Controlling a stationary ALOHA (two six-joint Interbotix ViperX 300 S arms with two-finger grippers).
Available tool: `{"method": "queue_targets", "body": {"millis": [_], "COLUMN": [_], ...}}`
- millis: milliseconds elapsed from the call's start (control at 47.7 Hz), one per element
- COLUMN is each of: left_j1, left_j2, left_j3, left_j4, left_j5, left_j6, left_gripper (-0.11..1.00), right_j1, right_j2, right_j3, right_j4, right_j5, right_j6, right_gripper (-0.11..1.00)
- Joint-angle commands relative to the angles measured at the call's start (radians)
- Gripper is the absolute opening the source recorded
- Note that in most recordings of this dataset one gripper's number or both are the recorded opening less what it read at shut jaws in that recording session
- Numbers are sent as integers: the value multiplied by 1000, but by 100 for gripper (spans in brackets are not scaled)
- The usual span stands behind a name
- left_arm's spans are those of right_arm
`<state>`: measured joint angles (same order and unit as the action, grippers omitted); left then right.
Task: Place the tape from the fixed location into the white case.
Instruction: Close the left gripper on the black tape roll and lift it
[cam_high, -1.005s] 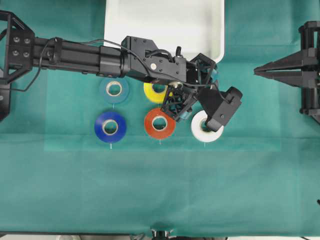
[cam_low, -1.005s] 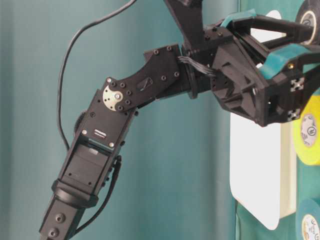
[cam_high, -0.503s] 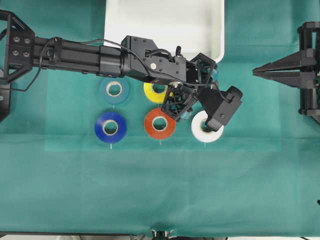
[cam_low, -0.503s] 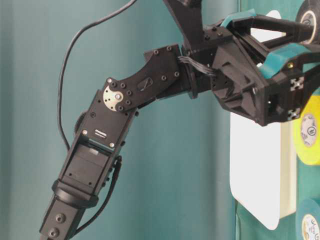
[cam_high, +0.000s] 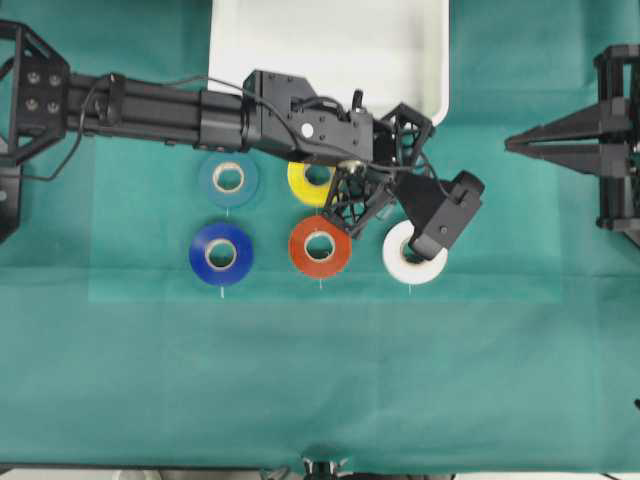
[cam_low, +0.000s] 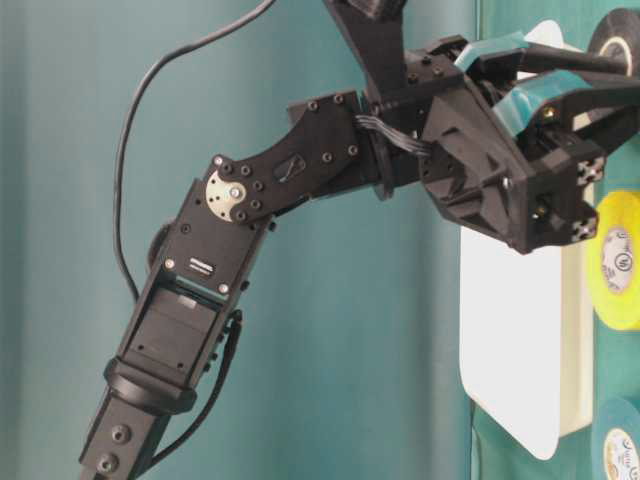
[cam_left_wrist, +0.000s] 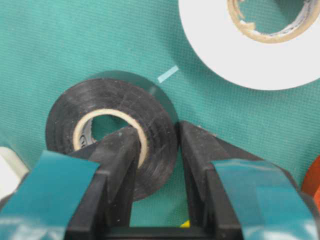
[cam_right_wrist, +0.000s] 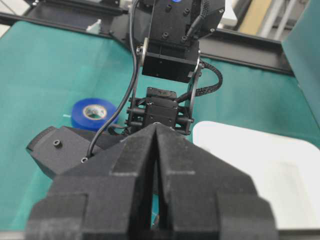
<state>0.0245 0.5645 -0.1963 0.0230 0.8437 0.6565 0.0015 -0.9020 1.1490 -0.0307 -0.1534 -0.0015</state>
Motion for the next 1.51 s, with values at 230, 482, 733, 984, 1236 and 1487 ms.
{"method": "queue_targets", "body": {"millis": [230, 482, 733, 984, 1236, 1487], "left_j1": [-2, -6, -8, -9, -9, -15], "left_j2": [-28, -28, -29, -80, -156, -210], "left_j3": [-25, -28, -34, -48, -81, -120], "left_j4": [3, 3, 2, 2, 0, -2], "left_j5": [3, 3, 3, 29, 78, 175], "left_j6": [3, 3, 3, -2, -6, -54], "left_gripper": [21, 21, 21, 21, 21, 21], "right_j1": [2, 0, 2, 0, 0, 0], "right_j2": [11, 12, 11, 11, 11, 12], "right_j3": [-14, -14, -14, -14, -14, -14], "right_j4": [2, 2, 2, 2, 2, 2], "right_j5": [-8, -6, -6, -5, -6, -5], "right_j6": [0, 0, 0, 2, 2, 0], "right_gripper": [0, 0, 0, 0, 0, 0]}}
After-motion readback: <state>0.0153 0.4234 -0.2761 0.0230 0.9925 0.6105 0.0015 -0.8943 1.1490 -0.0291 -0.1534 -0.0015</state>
